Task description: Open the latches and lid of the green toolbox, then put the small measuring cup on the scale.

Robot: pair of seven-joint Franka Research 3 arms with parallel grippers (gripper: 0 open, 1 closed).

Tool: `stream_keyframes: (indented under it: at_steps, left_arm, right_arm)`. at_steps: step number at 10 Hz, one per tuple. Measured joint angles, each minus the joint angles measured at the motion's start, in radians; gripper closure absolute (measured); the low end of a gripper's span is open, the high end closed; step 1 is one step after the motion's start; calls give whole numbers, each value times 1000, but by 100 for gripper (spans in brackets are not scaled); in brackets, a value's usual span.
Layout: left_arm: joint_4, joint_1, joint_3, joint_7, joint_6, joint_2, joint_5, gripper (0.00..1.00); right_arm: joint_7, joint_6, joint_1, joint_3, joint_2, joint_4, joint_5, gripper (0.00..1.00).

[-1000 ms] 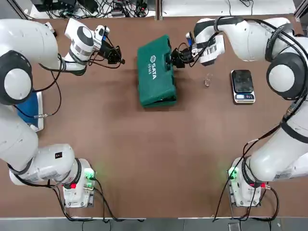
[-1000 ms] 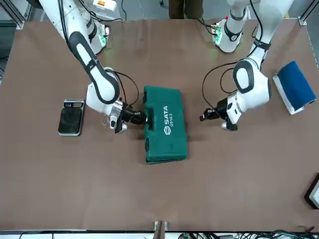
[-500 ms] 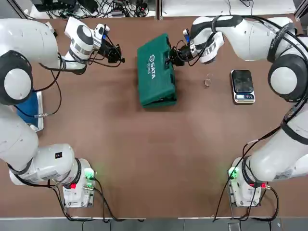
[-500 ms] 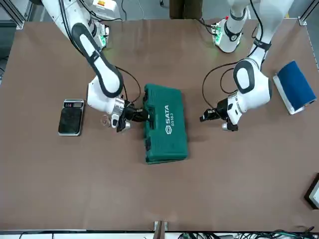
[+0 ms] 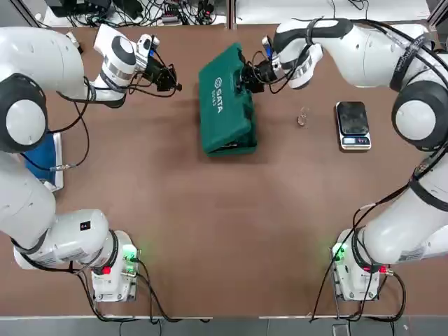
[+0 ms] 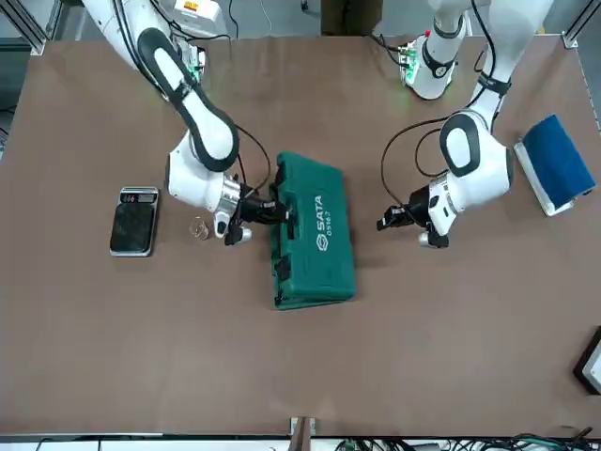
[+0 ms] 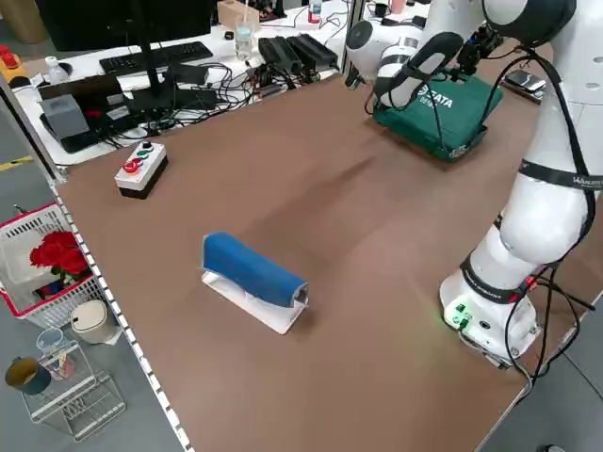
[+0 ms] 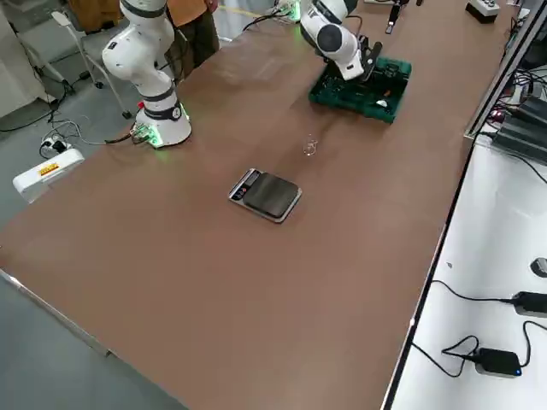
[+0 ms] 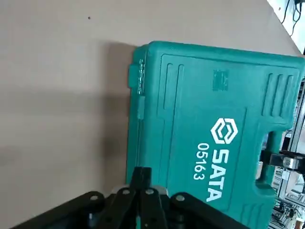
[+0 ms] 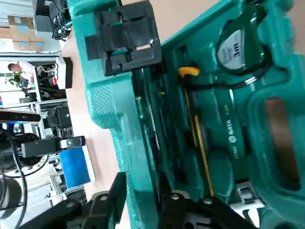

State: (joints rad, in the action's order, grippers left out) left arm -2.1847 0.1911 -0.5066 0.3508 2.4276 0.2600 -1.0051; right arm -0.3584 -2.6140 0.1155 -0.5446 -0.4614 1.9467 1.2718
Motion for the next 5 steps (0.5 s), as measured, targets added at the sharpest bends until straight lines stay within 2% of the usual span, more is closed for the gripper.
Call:
stream_keyframes:
  at_steps: [2, 5]
  left_arm:
    - [0, 0, 0, 0, 0, 0, 0, 99]
    - [6, 8, 0, 0, -9, 0, 0, 99]
  right_arm:
    - [53, 0, 4, -15, 17, -7, -17, 65]
    - [158, 1, 9, -27, 26, -23, -100, 65]
